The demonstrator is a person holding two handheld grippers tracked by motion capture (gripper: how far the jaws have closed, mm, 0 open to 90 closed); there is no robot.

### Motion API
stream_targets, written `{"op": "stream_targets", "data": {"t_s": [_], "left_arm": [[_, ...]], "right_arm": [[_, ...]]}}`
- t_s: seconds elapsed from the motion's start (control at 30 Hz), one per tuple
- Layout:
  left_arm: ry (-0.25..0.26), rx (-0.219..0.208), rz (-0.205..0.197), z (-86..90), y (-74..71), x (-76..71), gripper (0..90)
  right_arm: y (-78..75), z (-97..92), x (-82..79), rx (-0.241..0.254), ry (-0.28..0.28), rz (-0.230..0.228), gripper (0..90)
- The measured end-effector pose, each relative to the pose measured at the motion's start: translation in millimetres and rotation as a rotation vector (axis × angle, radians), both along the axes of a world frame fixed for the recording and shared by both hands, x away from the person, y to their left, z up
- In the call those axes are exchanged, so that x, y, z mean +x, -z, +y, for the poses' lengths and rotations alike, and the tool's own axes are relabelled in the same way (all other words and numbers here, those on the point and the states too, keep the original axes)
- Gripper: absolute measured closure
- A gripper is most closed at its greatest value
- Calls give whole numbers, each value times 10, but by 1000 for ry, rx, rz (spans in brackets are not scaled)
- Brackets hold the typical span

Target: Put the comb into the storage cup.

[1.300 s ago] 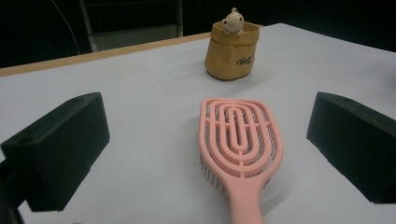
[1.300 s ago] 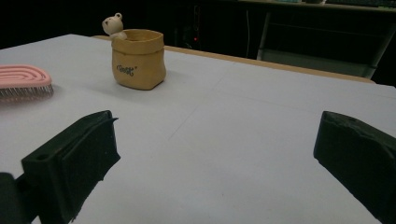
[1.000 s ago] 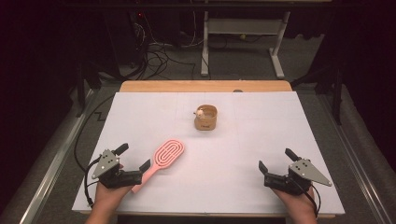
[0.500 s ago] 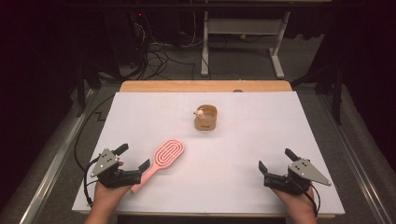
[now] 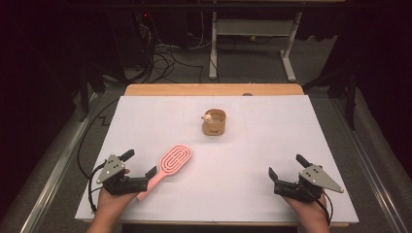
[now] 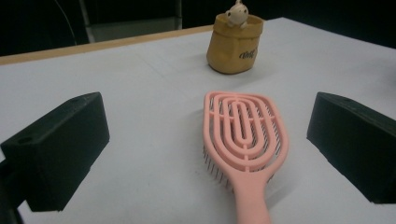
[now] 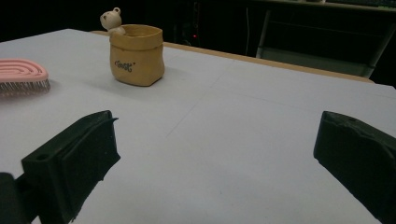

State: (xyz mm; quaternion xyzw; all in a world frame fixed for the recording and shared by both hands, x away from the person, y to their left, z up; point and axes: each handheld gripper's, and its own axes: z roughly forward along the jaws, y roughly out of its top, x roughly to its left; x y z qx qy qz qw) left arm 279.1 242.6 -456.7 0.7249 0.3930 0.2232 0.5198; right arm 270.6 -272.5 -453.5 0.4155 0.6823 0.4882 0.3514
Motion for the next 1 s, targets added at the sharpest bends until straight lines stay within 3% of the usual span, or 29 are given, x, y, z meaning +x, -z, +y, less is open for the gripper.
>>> {"op": "stream_targets", "data": {"t_s": [0.17, 0.67, 1.0], "left_arm": [[-1, 50, 40, -20, 5, 22, 0], [5, 114, 145, -59, 33, 76, 0], [10, 169, 193, -89, 65, 104, 0]], "right_arm": [[4, 8, 3, -4, -2, 2, 0], [9, 9, 9, -10, 3, 9, 0], [11, 16, 10, -12, 0, 10, 0]]}}
